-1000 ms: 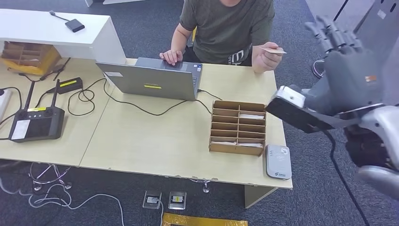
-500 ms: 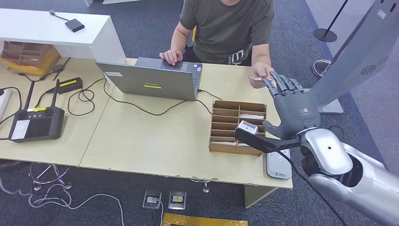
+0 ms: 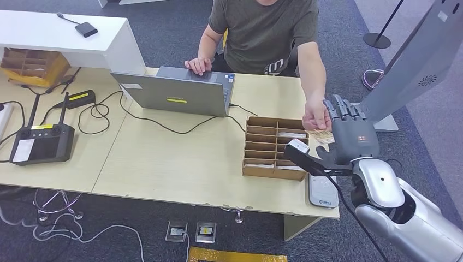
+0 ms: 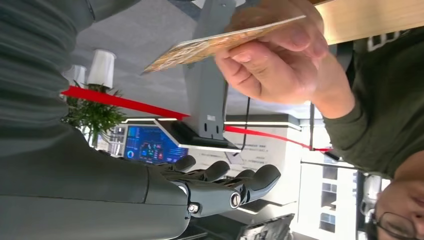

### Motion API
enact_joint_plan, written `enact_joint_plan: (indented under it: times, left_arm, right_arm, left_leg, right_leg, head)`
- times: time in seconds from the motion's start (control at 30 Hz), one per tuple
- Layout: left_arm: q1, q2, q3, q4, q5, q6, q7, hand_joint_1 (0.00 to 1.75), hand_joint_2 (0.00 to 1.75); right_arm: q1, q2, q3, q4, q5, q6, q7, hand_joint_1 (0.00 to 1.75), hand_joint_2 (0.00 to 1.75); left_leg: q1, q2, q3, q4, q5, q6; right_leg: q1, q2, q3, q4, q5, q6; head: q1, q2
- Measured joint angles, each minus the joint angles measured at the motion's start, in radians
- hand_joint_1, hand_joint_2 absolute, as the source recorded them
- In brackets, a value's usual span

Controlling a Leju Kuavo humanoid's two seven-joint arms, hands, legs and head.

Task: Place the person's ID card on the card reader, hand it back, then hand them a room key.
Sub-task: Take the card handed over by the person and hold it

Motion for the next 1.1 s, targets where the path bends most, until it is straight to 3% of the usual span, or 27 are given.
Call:
enact_joint_plan:
  times: [0.03, 0.17, 0.23, 0.67, 1.1]
  left_arm:
    - [0.0, 0.001, 0.0, 0.0, -0.002, 0.0, 0.0, 0.0, 0.0]
    - [0.0, 0.002, 0.0, 0.0, -0.006, 0.0, 0.002, 0.0, 0.0]
    - [0.001, 0.002, 0.0, 0.0, -0.006, 0.001, 0.003, 0.0, 0.0]
    - [0.001, 0.002, 0.0, 0.0, -0.011, 0.01, 0.011, 0.0, 0.0]
    - [0.001, 0.006, -0.001, 0.0, -0.044, -0.009, 0.02, 0.0, 0.0]
  right_arm:
    - [0.008, 0.002, -0.013, 0.001, 0.008, 0.0, 0.0, 0.03, 1.75]
    - [0.032, 0.01, -0.057, 0.007, 0.034, 0.0, -0.001, 1.68, 1.75]
    - [0.043, 0.018, -0.076, 0.011, 0.042, -0.004, -0.004, 1.75, 1.75]
    - [0.082, 0.069, -0.137, 0.037, 0.08, -0.034, -0.043, 1.75, 1.75]
    - [0.145, 0.076, -0.212, 0.037, 0.103, 0.018, -0.034, 1.75, 1.75]
  left_leg:
    - [0.0, 0.0, 0.0, 0.0, 0.0, 0.0]
    - [0.0, 0.0, 0.0, 0.0, 0.0, 0.0]
    - [0.0, 0.0, 0.0, 0.0, 0.0, 0.0]
    - [0.0, 0.0, 0.0, 0.0, 0.0, 0.0]
    - [0.0, 0.001, 0.001, 0.0, 0.0, 0.0]
  right_leg:
    - [0.0, 0.0, 0.0, 0.0, 0.0, 0.0]
    - [0.0, 0.0, 0.0, 0.0, 0.0, 0.0]
    - [0.0, 0.0, 0.0, 0.0, 0.0, 0.0]
    - [0.0, 0.0, 0.0, 0.0, 0.0, 0.0]
    - [0.0, 0.001, 0.0, 0.0, 0.0, 0.0]
  head:
    - [0.0, 0.0]
    - [0.0, 0.0]
    - [0.0, 0.0]
    - [0.0, 0.0]
    - [0.0, 0.0]
